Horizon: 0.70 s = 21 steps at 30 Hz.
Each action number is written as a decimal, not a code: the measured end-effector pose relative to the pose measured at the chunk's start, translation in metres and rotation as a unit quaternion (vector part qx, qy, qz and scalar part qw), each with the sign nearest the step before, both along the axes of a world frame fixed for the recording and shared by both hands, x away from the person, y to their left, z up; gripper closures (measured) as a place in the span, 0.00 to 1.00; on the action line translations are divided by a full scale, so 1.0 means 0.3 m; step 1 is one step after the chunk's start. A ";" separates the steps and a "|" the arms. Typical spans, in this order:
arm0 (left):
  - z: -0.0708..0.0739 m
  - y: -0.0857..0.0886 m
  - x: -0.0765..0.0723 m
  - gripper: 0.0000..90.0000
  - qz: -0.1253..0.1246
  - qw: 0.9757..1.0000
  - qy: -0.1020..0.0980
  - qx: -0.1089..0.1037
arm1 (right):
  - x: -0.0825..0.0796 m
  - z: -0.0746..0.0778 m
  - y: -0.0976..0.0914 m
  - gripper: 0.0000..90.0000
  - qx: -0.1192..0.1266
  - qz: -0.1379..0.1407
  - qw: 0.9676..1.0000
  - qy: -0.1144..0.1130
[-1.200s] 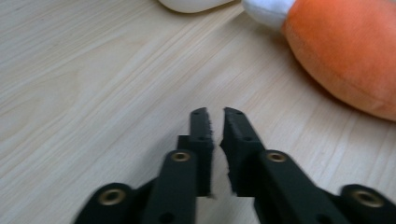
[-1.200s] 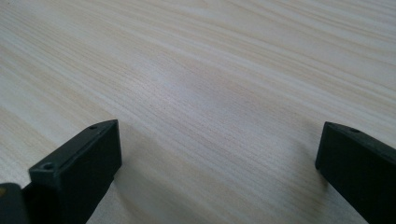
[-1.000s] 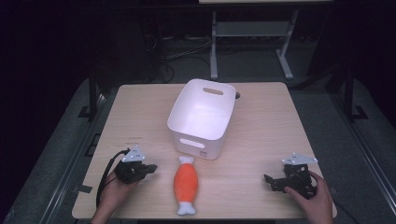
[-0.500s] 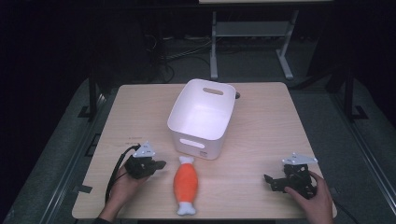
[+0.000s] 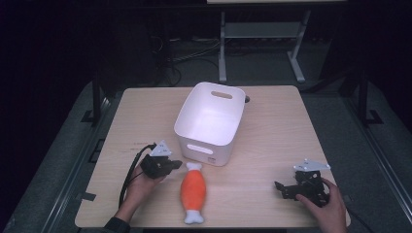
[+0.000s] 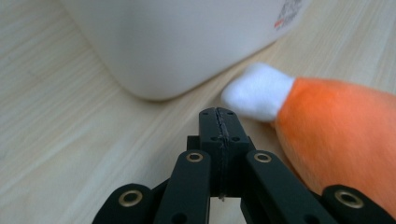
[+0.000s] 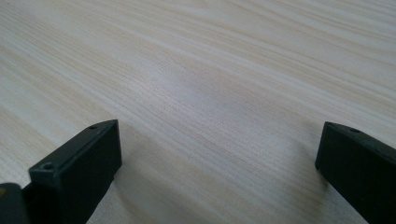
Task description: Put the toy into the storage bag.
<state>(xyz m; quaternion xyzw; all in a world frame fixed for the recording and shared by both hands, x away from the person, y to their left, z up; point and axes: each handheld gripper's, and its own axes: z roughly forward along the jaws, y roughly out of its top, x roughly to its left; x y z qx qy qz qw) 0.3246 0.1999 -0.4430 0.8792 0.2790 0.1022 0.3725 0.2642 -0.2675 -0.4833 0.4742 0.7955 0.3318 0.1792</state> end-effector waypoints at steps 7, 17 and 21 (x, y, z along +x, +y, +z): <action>-0.006 -0.034 0.017 1.00 0.001 1.000 -0.008 0.009 | 0.000 0.000 0.000 0.00 0.000 0.000 1.000 0.000; -0.006 -0.083 0.024 1.00 -0.014 1.000 -0.008 0.015 | 0.000 0.000 0.000 0.00 0.000 0.000 1.000 0.000; -0.008 -0.103 0.022 1.00 -0.024 0.999 -0.007 0.019 | 0.000 0.000 0.000 0.00 0.000 0.000 1.000 0.000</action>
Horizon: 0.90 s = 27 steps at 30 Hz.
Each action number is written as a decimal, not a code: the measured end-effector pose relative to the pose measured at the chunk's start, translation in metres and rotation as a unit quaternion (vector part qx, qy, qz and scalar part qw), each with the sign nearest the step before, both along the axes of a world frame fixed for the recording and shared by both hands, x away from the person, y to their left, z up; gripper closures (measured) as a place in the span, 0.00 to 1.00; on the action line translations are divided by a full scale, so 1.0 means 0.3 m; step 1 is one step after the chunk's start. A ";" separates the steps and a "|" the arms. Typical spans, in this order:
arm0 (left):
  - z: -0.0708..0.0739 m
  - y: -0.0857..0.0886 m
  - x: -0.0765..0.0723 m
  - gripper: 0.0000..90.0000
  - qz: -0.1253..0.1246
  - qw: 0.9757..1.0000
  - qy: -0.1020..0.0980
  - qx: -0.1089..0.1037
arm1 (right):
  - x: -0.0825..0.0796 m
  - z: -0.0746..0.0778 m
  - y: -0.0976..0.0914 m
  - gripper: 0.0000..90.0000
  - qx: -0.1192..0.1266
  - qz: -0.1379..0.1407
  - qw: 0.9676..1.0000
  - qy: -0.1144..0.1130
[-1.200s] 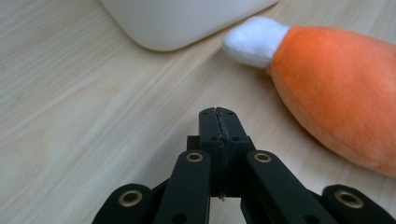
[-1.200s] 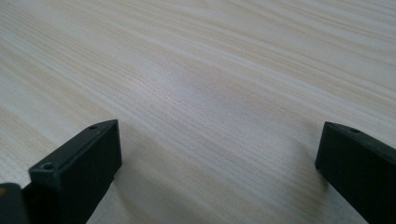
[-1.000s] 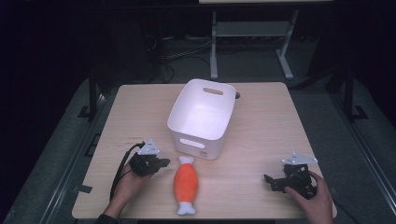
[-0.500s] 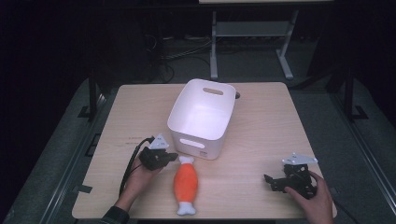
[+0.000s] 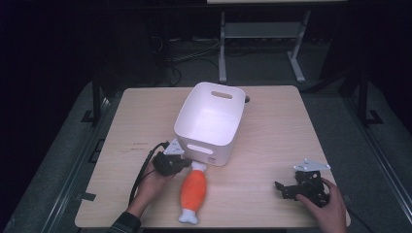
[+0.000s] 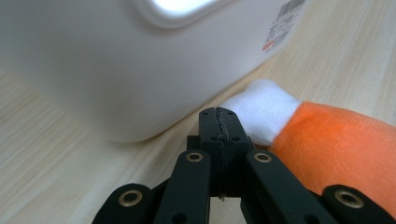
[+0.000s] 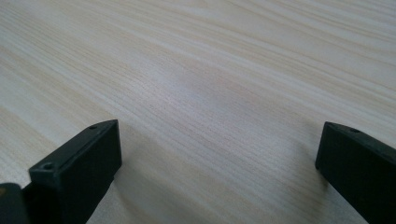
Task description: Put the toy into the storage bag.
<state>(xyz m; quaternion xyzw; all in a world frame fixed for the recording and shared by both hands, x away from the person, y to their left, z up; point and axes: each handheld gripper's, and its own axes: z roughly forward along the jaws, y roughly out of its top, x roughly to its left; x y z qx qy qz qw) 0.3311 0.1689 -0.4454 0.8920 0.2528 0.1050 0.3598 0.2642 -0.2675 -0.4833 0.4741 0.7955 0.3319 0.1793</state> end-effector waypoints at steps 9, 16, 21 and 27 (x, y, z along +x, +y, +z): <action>0.004 -0.042 -0.014 1.00 -0.019 1.000 -0.002 0.004 | 0.000 0.000 0.000 0.00 0.000 0.000 1.000 0.000; 0.006 -0.070 -0.026 1.00 -0.033 0.999 0.000 0.006 | 0.000 0.000 0.000 0.00 0.000 0.000 1.000 0.000; 0.008 -0.087 -0.032 1.00 -0.041 0.999 -0.002 0.005 | 0.000 0.000 0.000 0.00 0.000 0.000 1.000 0.000; 0.011 -0.111 -0.040 1.00 -0.057 0.998 0.000 0.005 | 0.000 0.000 0.000 0.00 0.000 0.000 1.000 0.000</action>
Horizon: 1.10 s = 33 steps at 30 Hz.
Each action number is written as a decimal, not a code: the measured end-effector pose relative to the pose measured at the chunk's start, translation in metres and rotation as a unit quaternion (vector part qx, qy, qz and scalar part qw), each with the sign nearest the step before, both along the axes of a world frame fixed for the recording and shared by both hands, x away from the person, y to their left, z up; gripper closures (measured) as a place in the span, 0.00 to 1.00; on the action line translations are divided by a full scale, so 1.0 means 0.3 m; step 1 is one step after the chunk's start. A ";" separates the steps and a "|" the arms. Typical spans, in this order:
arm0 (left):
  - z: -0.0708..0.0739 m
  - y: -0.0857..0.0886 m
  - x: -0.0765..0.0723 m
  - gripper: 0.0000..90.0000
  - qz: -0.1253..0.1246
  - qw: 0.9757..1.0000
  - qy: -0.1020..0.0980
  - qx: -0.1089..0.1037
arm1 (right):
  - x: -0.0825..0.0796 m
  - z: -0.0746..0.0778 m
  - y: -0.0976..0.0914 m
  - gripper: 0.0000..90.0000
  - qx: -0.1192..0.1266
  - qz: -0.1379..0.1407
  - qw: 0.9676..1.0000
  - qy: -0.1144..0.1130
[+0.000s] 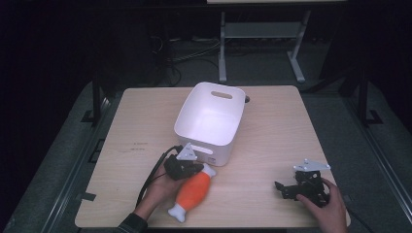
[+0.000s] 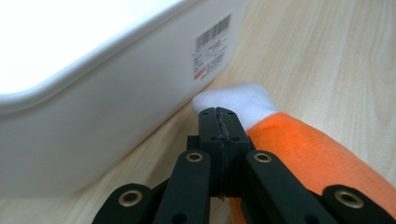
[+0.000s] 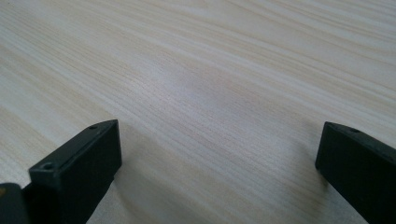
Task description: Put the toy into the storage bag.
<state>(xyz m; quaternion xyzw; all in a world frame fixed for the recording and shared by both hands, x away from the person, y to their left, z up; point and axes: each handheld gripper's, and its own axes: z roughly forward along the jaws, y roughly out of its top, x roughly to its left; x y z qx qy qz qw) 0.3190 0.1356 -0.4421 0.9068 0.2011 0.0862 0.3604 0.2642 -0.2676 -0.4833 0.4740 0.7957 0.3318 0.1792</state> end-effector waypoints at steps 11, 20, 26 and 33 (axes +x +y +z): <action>0.001 -0.059 -0.019 1.00 -0.030 1.000 0.003 -0.002 | 0.000 0.000 0.000 0.00 0.000 0.000 1.000 0.000; 0.000 -0.104 -0.039 1.00 -0.051 0.999 0.009 -0.004 | 0.000 0.000 0.000 0.00 0.000 0.000 1.000 0.000; 0.006 -0.113 -0.041 1.00 -0.060 0.998 0.008 -0.001 | 0.000 0.000 0.000 0.00 0.000 0.000 1.000 0.000; 0.044 -0.070 -0.031 0.94 -0.048 0.999 0.017 -0.020 | 0.000 0.000 0.000 0.00 0.000 0.000 1.000 0.000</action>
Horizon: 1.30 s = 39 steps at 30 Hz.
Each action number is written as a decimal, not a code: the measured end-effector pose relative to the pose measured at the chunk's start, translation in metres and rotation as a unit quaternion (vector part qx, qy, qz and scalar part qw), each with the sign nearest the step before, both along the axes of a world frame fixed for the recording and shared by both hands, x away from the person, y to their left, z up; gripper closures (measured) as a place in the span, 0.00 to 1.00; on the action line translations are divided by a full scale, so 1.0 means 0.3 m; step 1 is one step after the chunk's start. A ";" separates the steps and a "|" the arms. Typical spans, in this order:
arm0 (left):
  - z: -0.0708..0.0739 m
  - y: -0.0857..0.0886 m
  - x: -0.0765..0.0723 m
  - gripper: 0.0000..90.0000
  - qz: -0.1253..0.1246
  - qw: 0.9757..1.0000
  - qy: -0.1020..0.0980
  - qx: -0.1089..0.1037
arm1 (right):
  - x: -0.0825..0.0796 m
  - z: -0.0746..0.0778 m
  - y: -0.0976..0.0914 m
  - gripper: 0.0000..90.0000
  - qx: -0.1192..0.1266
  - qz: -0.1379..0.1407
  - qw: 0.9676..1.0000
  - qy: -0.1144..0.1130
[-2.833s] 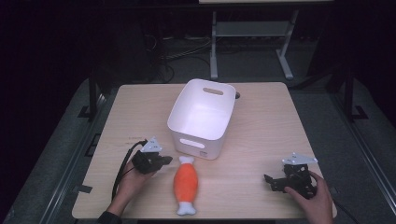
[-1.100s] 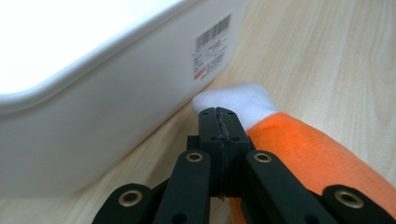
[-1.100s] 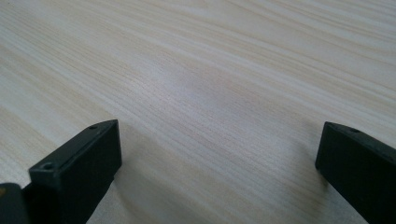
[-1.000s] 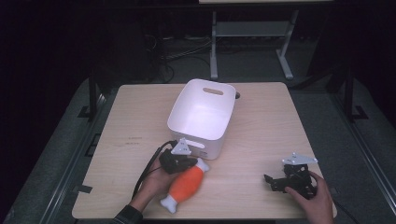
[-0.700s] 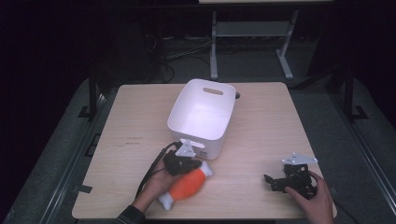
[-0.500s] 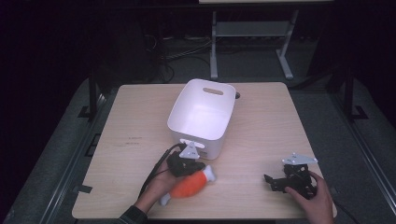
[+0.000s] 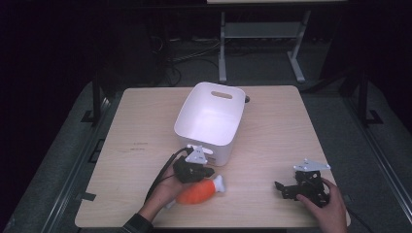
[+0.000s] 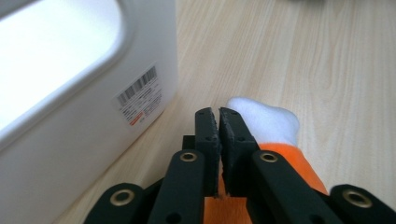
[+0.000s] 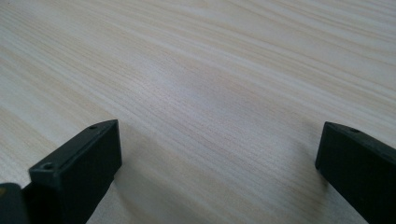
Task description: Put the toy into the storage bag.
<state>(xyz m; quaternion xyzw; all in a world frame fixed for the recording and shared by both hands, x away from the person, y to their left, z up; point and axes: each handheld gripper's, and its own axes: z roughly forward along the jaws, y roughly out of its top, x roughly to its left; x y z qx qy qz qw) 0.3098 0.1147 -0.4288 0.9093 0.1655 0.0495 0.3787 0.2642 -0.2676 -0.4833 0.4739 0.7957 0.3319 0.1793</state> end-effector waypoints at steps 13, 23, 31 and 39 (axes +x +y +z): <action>0.057 0.085 -0.002 0.65 0.005 0.999 0.030 -0.021 | 0.000 0.000 0.000 0.00 0.000 0.000 1.000 0.000; 0.067 0.142 -0.027 0.41 -0.010 0.999 0.047 -0.021 | 0.000 0.000 0.000 0.00 0.000 0.000 1.000 0.000; 0.034 0.149 -0.062 0.15 -0.038 0.998 0.059 0.001 | 0.000 0.000 0.000 0.00 0.000 0.000 1.000 0.000; 0.012 0.141 -0.095 0.14 -0.054 0.997 0.041 0.028 | 0.000 0.000 0.000 0.00 0.000 0.000 1.000 0.000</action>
